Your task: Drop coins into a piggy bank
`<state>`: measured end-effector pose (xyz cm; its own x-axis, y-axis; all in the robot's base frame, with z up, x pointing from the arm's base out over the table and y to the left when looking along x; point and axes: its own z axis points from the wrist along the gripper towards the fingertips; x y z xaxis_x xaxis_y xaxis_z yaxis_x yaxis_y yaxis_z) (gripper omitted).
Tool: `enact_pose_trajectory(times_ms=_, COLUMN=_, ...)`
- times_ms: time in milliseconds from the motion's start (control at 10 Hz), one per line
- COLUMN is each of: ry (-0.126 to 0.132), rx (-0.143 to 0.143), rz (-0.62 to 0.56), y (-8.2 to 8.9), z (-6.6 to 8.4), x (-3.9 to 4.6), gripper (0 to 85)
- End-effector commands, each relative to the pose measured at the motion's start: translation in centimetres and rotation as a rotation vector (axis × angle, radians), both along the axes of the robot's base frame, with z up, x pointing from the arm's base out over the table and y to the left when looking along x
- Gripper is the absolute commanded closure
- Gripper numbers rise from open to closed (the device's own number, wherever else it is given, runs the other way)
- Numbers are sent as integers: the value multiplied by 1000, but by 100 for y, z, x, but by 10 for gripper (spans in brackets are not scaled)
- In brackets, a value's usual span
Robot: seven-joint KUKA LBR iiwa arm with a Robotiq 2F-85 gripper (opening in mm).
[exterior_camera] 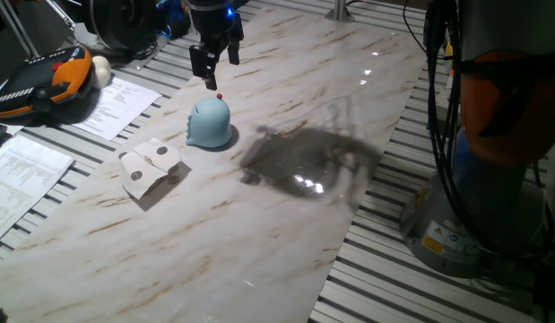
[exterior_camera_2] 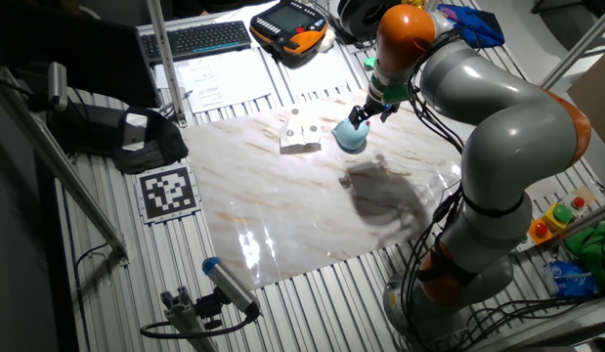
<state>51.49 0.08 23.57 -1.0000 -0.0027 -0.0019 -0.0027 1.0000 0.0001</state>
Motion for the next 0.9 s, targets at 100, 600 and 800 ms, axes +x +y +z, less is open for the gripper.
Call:
enact_pose_trajectory(times_ms=100, ry=-55, rx=-81, rz=87, y=5, z=11, x=-1, gripper=850)
enact_pose_trajectory(times_ms=600, ry=-42, rx=-49, rz=66, y=-4, z=2, x=12, gripper=850)
enact_pose_trajectory(times_ms=800, ry=-38, rx=-63, rz=63, y=0, z=-37, x=34, gripper=850)
